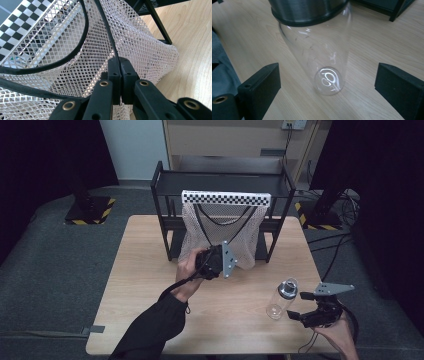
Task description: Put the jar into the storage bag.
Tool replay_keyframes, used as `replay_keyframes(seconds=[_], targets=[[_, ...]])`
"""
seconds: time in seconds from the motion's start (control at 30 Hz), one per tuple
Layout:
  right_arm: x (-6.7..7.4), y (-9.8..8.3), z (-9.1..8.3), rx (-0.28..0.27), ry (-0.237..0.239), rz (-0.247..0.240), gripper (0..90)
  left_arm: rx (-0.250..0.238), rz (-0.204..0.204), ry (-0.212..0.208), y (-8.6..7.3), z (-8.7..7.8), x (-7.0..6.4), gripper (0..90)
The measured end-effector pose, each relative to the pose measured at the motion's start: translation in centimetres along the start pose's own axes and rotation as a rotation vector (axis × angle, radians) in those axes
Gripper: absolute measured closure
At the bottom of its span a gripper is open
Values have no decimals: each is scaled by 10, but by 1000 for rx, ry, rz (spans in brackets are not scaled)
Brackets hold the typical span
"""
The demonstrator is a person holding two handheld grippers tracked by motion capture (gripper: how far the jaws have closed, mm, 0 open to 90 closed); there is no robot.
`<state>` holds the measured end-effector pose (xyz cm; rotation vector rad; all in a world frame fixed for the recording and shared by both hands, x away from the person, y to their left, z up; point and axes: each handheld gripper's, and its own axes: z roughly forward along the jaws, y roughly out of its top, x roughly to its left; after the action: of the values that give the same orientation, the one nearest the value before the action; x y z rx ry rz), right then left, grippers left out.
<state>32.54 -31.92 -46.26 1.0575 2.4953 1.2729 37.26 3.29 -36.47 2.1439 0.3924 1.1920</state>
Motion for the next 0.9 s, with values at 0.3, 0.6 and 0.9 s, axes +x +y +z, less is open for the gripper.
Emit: replay_keyframes(seconds=[0.3, 0.6, 0.9], targets=[[3, 4, 17, -29, 9, -12, 97, 7, 2, -2, -2, 2, -1, 873], [5, 4, 28, -82, -3, -19, 172, 12, 5, -6, -3, 3, -1, 871], [10, 4, 35, -114, -45, -50, 285, 13, 3, -8, -4, 4, -1, 871]])
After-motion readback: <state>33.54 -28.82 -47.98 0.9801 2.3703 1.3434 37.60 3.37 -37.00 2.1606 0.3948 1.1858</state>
